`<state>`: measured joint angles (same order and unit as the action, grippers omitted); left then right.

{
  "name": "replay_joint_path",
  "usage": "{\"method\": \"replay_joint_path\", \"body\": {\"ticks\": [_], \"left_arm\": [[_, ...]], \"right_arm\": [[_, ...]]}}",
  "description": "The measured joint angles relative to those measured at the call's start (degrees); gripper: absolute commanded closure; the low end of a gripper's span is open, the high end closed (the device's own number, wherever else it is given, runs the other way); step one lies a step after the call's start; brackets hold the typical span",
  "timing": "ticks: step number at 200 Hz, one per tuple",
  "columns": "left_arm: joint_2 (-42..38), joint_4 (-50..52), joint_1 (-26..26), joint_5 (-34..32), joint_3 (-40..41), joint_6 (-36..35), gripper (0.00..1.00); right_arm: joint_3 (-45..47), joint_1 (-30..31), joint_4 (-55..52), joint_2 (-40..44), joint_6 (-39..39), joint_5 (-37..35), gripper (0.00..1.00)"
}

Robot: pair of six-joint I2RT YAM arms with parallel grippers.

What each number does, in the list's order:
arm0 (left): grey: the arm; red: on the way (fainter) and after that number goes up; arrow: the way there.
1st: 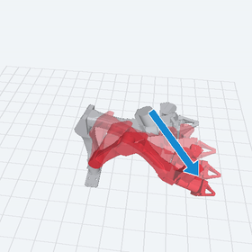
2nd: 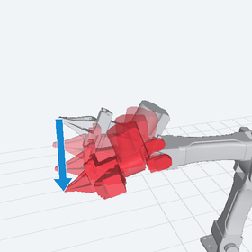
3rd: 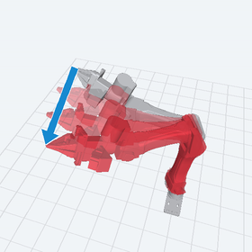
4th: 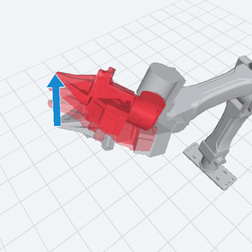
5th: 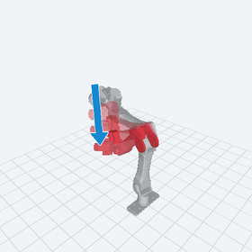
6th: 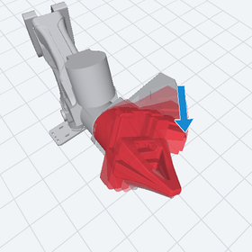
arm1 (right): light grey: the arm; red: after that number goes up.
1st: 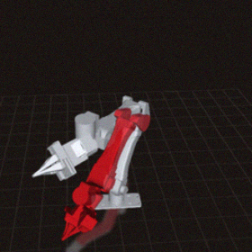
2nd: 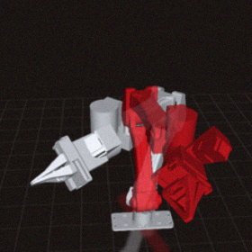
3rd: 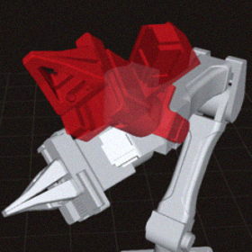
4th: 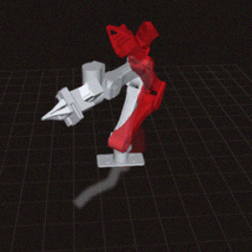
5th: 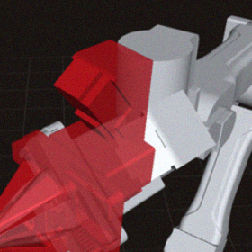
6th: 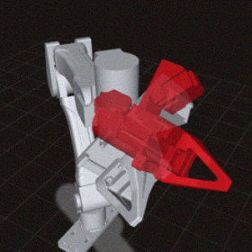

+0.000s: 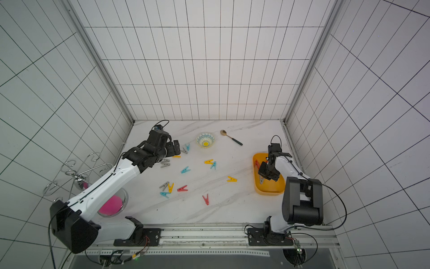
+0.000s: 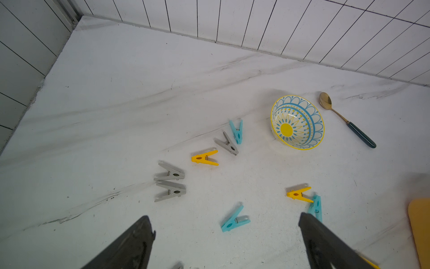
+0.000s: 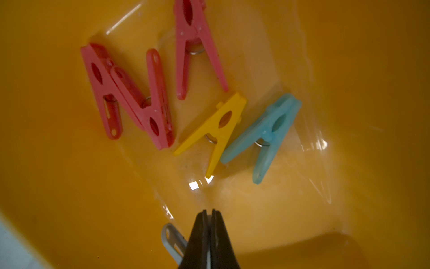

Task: Put the clothespins into the storage box
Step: Place the clothespin in the storage box, then pick up the clothespin from the center of the board.

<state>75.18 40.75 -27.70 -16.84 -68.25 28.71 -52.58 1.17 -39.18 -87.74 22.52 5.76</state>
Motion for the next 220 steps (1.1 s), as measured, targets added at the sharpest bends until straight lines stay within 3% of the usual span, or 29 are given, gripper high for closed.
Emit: {"method": "replay_joint_path", "body": {"ticks": [25,52,83,137,180,220], "left_arm": [[0.2,0.0,0.0,0.0,0.0,0.0,0.01],[0.2,0.0,0.0,-0.3,0.0,-0.1,0.01],[0.2,0.5,0.0,-1.5,0.0,-0.6,0.01],[0.2,1.1,0.0,-2.0,-0.3,-1.2,0.01],[2.0,1.6,0.0,-2.2,-1.1,-1.3,0.01],[2.2,1.7,0.0,-2.2,-1.1,-1.3,0.01]], "right_arm": [[0.0,1.7,2.0,-2.8,0.5,0.4,0.9],[-0.3,2.3,2.9,-5.2,1.1,0.4,0.81],[-2.8,2.3,1.7,-5.7,0.3,-0.3,0.79],[-6.4,4.8,-3.6,1.0,-2.5,-2.6,0.69],[-8.5,18.5,-6.2,6.4,-5.2,-2.3,0.6],[-8.5,29.4,-5.7,2.5,-8.5,0.2,0.51]]}}
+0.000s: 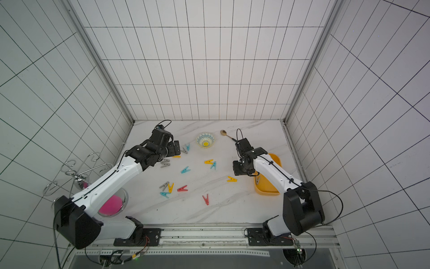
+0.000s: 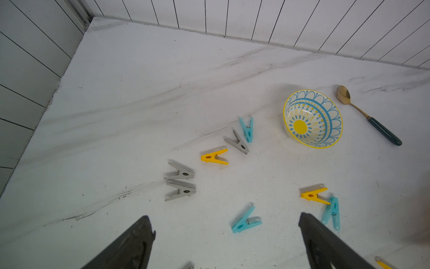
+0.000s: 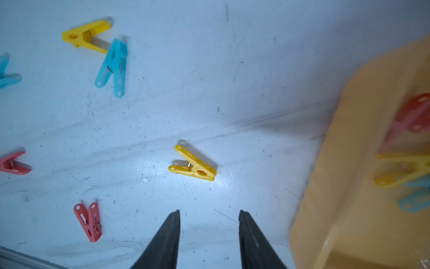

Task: Put the clothespins into the storage box
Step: Pick up the clothespin from the center of the board.

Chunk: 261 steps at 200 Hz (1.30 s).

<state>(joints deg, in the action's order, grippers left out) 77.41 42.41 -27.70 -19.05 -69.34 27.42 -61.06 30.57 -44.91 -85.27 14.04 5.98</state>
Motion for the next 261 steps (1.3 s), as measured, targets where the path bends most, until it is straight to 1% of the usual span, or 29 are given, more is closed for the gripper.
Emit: {"method": "replay_joint_path", "body": {"ticks": [20,41,99,136,167,200,236,261], "left_arm": [[0.0,0.4,0.0,-0.4,0.0,0.0,0.01],[0.0,0.8,0.0,-0.8,0.0,-0.1,0.01],[0.0,1.2,0.3,-1.2,0.0,-0.4,0.01],[0.0,1.2,0.3,-1.2,0.0,-0.4,0.01],[0.0,1.2,0.4,-1.3,0.0,-0.5,0.01],[0.0,1.2,0.4,-1.2,0.0,-0.4,0.01],[-0.1,1.2,0.8,-1.3,0.0,-0.5,0.01],[-0.5,1.1,1.4,-1.4,0.2,-0.5,0.01]], "right_arm": [[0.0,3.4,0.2,-4.4,-1.9,-0.7,0.48],[0.0,5.1,0.4,-7.8,-4.2,-1.3,0.45],[0.0,5.2,1.0,-10.4,-8.2,-3.4,0.42],[0.0,5.2,1.9,-13.4,-9.4,-3.4,0.42],[0.0,5.2,2.5,-14.2,-9.6,-3.3,0.43],[-0.6,5.2,2.6,-15.8,-9.9,-3.4,0.48],[-2.3,5.2,3.7,-17.0,-10.6,-2.5,0.59],[-2.5,5.2,4.3,-17.2,-11.0,-1.9,0.69]]}}
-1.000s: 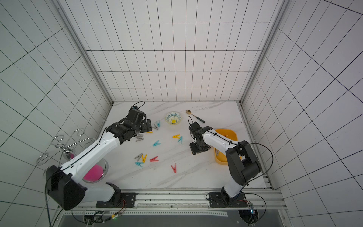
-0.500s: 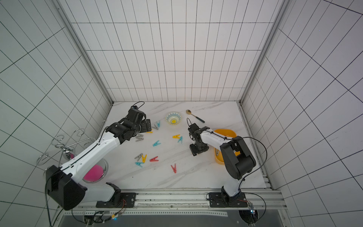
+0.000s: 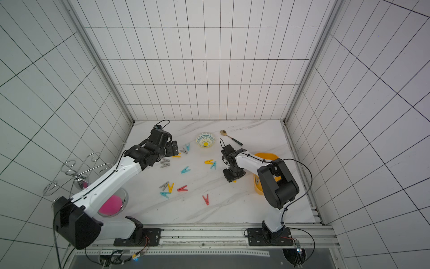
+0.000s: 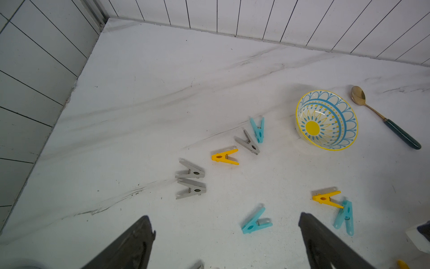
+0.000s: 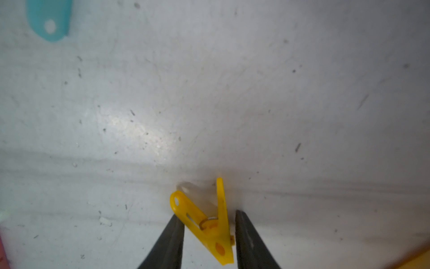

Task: Put the clothespins into the storage box
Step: Pick up the clothespin from the center of the board, then place the clothespin in the storage box.

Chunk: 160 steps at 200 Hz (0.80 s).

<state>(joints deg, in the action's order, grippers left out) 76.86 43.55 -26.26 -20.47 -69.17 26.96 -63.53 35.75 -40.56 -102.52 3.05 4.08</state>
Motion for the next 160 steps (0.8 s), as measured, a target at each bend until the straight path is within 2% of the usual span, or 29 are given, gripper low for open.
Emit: {"method": "replay_joint_path", "body": {"ticks": [25,55,89,105,133,160], "left_arm": [[-0.7,0.0,0.4,-0.1,0.4,0.0,0.01],[-1.1,0.0,0.5,-0.1,0.7,0.0,0.01],[-1.1,0.0,0.5,0.0,0.7,0.0,0.01],[-1.3,0.0,0.5,0.1,0.7,0.0,0.01],[-2.1,0.0,0.5,1.0,0.7,0.1,0.01],[-3.2,-0.1,0.5,1.5,0.7,0.0,0.01]], "right_arm": [[0.0,0.0,0.7,0.0,0.1,0.7,0.76],[0.0,-0.1,1.0,0.8,0.5,1.5,0.77],[0.0,-3.3,0.8,9.4,2.6,3.2,0.77],[0.0,-8.6,0.7,15.3,4.7,3.3,0.77],[2.3,-22.8,1.8,24.5,10.7,1.9,0.77],[7.6,-33.8,1.6,27.5,15.5,1.2,0.76]]}}
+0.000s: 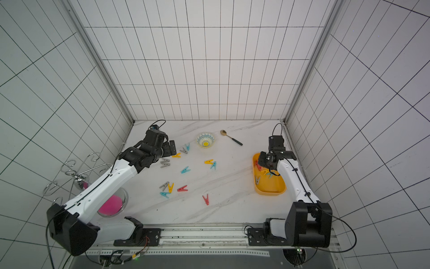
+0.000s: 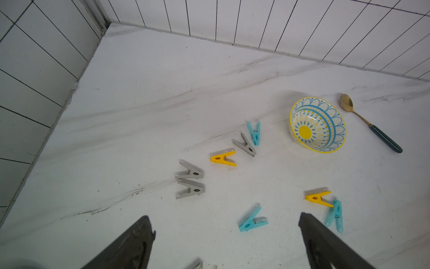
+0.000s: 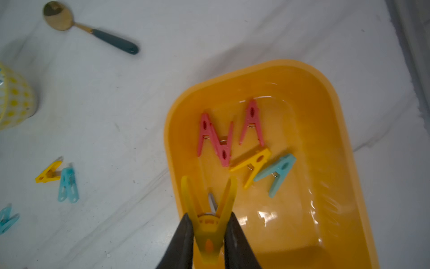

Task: Put the clothespins into the storage box
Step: Place the clothespin in the storage box.

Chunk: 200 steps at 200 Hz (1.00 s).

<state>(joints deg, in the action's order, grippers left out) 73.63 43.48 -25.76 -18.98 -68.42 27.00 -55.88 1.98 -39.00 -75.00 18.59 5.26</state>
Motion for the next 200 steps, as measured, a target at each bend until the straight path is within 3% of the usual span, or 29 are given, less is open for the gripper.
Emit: {"method": "replay_joint_path", "body": {"ticks": [28,59,200], "left_arm": [[0.0,-0.1,0.0,0.8,0.0,-0.1,0.01],[0.0,-0.7,0.0,1.4,0.0,-0.3,0.01],[3.3,-2.6,0.0,2.3,-1.5,-1.1,0.01]], "right_arm": [[4.8,-6.2,0.1,-1.3,3.1,1.2,0.76],[5.9,-9.2,1.8,-5.2,4.6,2.2,0.76],[-8.7,-9.4,6.6,-23.6,-0.9,-3.9,0.72]]}}
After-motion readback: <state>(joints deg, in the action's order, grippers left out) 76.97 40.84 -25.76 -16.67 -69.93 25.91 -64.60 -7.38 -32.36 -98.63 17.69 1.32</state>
